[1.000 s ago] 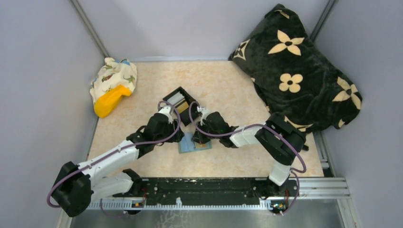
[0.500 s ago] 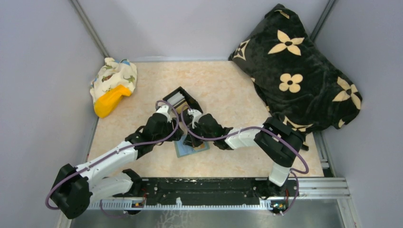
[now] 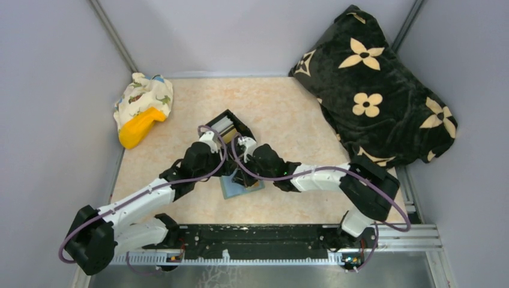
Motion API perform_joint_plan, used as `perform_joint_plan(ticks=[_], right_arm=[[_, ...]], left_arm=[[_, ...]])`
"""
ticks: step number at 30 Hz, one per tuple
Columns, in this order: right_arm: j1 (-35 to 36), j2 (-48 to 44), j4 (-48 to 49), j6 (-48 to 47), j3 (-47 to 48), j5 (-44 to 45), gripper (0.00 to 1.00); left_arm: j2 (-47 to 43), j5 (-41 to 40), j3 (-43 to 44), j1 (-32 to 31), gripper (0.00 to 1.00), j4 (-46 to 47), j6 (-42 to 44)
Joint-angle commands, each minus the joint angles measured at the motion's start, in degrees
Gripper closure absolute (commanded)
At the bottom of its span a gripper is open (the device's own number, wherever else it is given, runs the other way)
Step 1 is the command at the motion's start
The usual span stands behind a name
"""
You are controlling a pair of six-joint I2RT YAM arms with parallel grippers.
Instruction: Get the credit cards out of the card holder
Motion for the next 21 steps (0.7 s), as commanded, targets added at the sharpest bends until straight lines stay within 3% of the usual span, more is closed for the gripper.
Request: perform_joint_plan(ticks=[1, 4, 5, 7, 8, 14, 17, 21], right_arm=[[0.3, -7.9, -3.0, -3.0, -0.2, 5.9, 1.00], [-1.7, -10.8, -3.4, -2.4, -2.7, 6.8, 1.00], [-2.9, -11.5, -3.0, -2.0, -3.9, 6.5, 1.00], [-6.2, -12.6, -2.3, -1.0, -6.5, 5.6, 1.00], [-7.4, -13.0, -2.4, -0.9, -7.4, 5.6, 1.00], [-9.4, -13.5, -7.9, -5.1, -7.3, 11.0, 0.96], [-10.6, -13.5, -10.7, -5.9, -6.6, 12.7, 0.96], [-11.0, -13.8, -11.1, -6.9, -7.3, 12.2, 0.99]], left_arm=[[2.9, 6.9, 0.0, -0.4, 0.34, 7.8, -2.5], [4.2, 8.9, 0.3, -1.1, 0.32, 8.7, -3.7], [4.2, 9.2, 0.0, -1.3, 0.27, 8.9, -3.9], [4.1, 11.1, -1.3, -1.6, 0.03, 9.3, -4.8], [3.9, 12.4, -2.2, -1.6, 0.01, 10.3, -5.6], [2.2, 19.3, -10.5, -1.7, 0.01, 22.0, -15.0], [4.6, 18.7, -11.6, -1.8, 0.09, 22.6, -16.4], [5.9, 16.7, -11.6, -2.4, 0.12, 23.0, -16.4]])
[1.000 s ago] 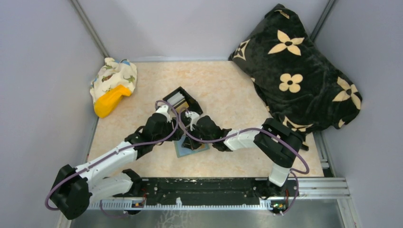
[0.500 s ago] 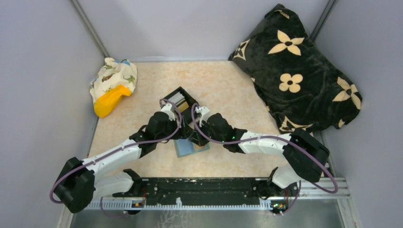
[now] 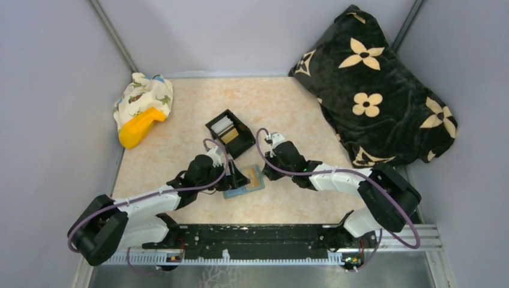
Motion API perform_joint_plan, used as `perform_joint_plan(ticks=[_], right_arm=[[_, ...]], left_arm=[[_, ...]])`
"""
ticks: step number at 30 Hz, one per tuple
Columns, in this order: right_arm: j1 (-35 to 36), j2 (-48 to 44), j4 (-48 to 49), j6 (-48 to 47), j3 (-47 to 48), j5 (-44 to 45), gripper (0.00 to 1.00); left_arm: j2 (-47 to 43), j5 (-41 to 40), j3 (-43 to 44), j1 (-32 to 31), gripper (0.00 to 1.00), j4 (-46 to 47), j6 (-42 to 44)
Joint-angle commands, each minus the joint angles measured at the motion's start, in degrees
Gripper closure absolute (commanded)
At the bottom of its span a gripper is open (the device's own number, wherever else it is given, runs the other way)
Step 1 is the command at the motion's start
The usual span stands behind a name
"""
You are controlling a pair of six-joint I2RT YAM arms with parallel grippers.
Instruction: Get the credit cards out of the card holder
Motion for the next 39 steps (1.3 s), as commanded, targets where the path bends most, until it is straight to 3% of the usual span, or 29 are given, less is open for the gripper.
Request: perform_joint_plan(ticks=[1, 15, 30, 39], right_arm=[[-0.7, -2.1, -0.3, -2.2, 1.2, 1.3, 0.99], [0.0, 1.3, 6.6, 1.8, -3.1, -3.8, 1.00], [3.3, 5.2, 10.5, 3.7, -3.2, -4.7, 1.00], [4.0, 5.8, 11.5, 4.4, -3.4, -5.0, 1.00]], left_arm=[[1.0, -0.2, 0.1, -0.7, 0.12, 5.0, -2.2], [10.0, -0.1, -0.7, -0.8, 0.18, 14.1, -3.8], [9.4, -3.9, -3.4, -0.8, 0.23, 15.6, -8.3], [13.2, -1.6, -5.4, -0.8, 0.25, 23.2, -13.9]])
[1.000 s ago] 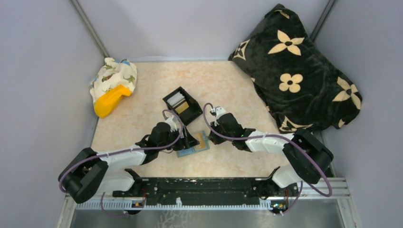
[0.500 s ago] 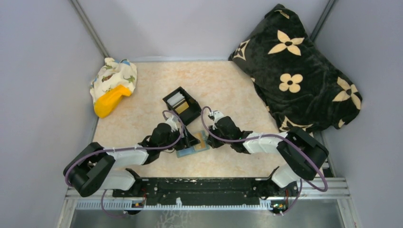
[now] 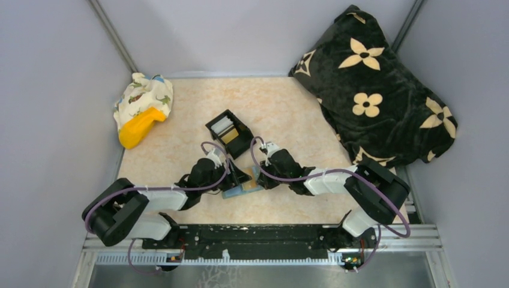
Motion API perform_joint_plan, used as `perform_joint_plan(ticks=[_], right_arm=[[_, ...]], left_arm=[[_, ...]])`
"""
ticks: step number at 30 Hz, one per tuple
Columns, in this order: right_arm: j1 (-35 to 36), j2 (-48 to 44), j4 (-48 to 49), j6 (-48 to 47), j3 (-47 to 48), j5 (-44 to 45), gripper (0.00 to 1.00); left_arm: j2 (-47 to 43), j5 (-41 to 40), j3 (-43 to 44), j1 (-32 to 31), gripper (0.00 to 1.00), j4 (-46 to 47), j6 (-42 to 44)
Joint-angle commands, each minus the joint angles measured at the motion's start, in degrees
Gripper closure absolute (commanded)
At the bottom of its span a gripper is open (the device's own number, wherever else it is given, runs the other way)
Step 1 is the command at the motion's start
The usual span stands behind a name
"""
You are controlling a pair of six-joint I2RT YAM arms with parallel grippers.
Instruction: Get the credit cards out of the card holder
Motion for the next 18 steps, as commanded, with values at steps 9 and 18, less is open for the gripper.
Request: perform_joint_plan(ticks=[9, 18], right_arm=[[1.5, 0.8, 4.3, 1.4, -0.4, -0.8, 1.00], [3.3, 3.4, 6.4, 2.2, 0.5, -1.8, 1.00]], left_arm=[[1.4, -0.2, -3.9, -0.2, 0.27, 10.2, -3.6], [1.0, -2.1, -4.6, -0.2, 0.37, 9.2, -4.2]])
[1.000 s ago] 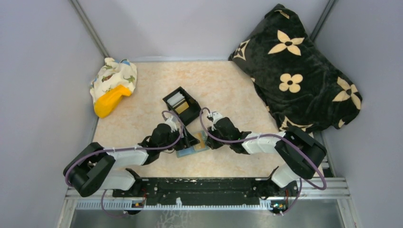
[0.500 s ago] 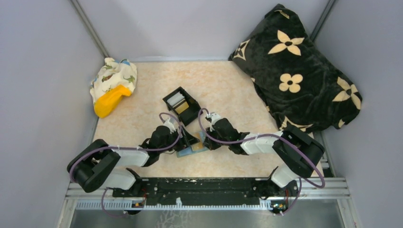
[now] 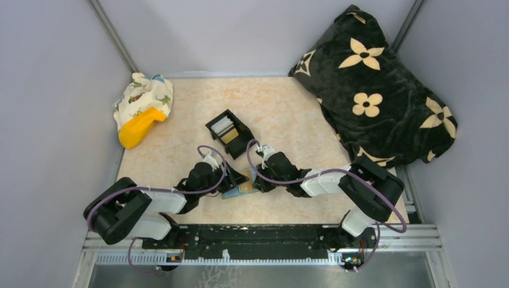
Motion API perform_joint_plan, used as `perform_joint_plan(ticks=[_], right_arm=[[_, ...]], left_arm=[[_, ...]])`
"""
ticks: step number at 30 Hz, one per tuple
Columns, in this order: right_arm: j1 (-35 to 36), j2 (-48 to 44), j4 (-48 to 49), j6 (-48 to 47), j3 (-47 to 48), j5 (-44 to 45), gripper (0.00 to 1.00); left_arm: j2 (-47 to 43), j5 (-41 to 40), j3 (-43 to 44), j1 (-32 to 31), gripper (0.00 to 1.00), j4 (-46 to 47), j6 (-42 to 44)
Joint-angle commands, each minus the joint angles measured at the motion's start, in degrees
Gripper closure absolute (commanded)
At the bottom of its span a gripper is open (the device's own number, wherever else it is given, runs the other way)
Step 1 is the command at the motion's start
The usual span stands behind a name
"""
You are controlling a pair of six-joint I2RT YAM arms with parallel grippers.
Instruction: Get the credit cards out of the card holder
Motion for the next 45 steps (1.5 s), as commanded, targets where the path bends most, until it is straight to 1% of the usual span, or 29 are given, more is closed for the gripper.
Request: perform_joint_plan(ticks=[1, 5, 8, 10, 12, 13, 15, 17, 18, 20, 25, 28, 32, 38, 45], right_arm=[[1.2, 1.4, 4.0, 0.8, 0.5, -0.9, 1.00], [1.4, 1.6, 3.9, 0.9, 0.4, -0.7, 1.00], [1.4, 1.7, 3.5, 0.8, 0.3, -0.2, 1.00], [1.4, 1.7, 3.4, 0.8, 0.4, 0.0, 1.00], [1.4, 1.8, 3.4, 0.8, 0.4, -0.1, 1.00], [1.4, 2.0, 3.4, 0.7, 0.4, -0.1, 1.00], [1.4, 2.3, 3.5, 0.8, 0.5, 0.0, 1.00], [1.4, 2.6, 3.5, 0.8, 0.4, 0.0, 1.00], [1.4, 2.8, 3.6, 0.8, 0.4, 0.0, 1.00], [1.4, 3.1, 3.6, 0.8, 0.5, 0.2, 1.00], [1.4, 3.4, 3.6, 0.8, 0.8, 0.2, 1.00], [1.4, 3.5, 3.5, 0.9, 1.1, 0.1, 1.00], [1.4, 3.5, 3.2, 0.8, 1.1, 0.2, 1.00], [1.4, 3.8, 3.3, 0.9, 1.0, 0.5, 1.00], [1.4, 4.4, 3.8, 1.1, 1.1, 0.2, 1.00]], left_arm=[[-0.6, -1.4, -1.0, -0.2, 0.38, 1.4, -0.8], [-1.1, -2.0, -1.5, -0.2, 0.52, 1.9, -1.1], [-1.4, -2.1, -1.6, -0.2, 0.70, 2.0, -0.9], [-1.7, -2.1, -1.7, -0.2, 0.78, 1.7, -0.8], [-2.0, -2.5, -1.9, -0.2, 0.83, 1.1, -0.7], [-2.4, -2.9, -1.9, -0.2, 0.88, 0.5, -0.6], [-3.7, -3.7, -2.2, -0.2, 0.93, -0.7, -0.5], [-5.1, -4.5, -2.5, -0.2, 0.94, -1.8, -0.2], [-6.0, -4.9, -2.6, -0.2, 0.92, -2.5, 0.0], [-7.9, -6.3, -3.0, -0.1, 0.82, -3.8, 0.3], [-11.0, -8.3, -3.6, 0.0, 0.82, -5.8, 1.3], [-10.7, -8.1, -3.7, 0.0, 0.86, -5.6, 1.4], [-8.5, -6.5, -3.8, 0.1, 0.98, -3.3, 1.1], [-8.7, -6.5, -3.9, 0.1, 1.00, -3.5, 1.1], [-14.7, -9.3, -4.4, 0.9, 1.00, -10.0, 2.9]])
